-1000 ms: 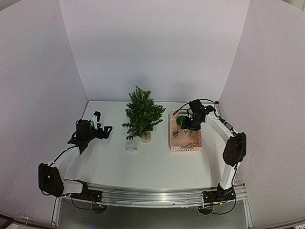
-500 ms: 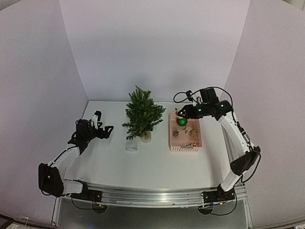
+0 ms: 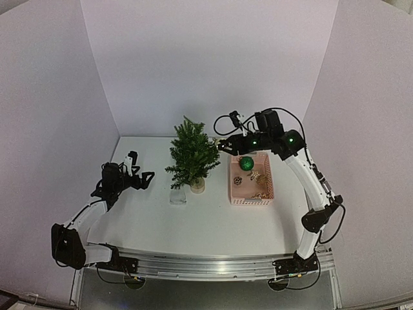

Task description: Decorate the small christmas tree

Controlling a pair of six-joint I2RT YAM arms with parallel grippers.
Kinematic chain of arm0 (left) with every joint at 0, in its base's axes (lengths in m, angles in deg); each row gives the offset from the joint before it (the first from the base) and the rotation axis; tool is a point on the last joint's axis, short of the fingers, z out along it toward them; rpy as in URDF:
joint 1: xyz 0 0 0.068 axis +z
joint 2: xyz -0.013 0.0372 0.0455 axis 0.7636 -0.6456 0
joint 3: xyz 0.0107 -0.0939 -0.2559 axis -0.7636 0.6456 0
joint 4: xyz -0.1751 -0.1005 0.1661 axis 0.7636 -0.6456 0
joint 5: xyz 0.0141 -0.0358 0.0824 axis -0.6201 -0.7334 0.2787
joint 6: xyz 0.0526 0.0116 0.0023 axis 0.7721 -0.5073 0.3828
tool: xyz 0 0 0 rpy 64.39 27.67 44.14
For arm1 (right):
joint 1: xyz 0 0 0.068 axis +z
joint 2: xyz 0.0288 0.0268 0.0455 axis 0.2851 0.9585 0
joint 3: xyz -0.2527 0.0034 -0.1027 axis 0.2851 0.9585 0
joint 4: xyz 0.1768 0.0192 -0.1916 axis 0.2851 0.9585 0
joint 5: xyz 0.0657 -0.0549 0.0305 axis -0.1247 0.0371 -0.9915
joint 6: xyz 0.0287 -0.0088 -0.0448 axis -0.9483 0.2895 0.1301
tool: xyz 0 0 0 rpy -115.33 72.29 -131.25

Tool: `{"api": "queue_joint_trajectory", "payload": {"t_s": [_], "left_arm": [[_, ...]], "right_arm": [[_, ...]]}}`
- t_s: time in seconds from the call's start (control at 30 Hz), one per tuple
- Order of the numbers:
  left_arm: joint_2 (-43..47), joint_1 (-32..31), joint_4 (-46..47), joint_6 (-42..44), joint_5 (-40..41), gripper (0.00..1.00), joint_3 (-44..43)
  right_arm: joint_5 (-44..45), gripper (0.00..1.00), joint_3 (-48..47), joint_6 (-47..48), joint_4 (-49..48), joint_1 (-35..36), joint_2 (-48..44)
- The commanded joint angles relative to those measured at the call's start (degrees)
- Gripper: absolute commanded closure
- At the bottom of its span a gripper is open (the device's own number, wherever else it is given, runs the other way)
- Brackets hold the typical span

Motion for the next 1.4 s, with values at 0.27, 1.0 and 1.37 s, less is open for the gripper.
{"api": "queue_joint_trajectory", "payload": {"t_s": [0.27,1.0,1.37], "left_arm": [[1.48,0.26,0.92,0.05,-1.3,0.04,0.39],[0.07,0.29,0.22,0.67,-1.77,0.04,-1.13],[0.03,0.29,-0.66,1.18,-1.49,0.04,-1.26]], "right_arm": [[-0.47,0.56,12.83,-0.32,-1.46,1.14,-5.41],[-0.81,0.57,18.76,1.52,-2.01,1.14,-6.87],[-0.11,0.58,23.31,1.56,-2.08,1.13,-9.41]]}}
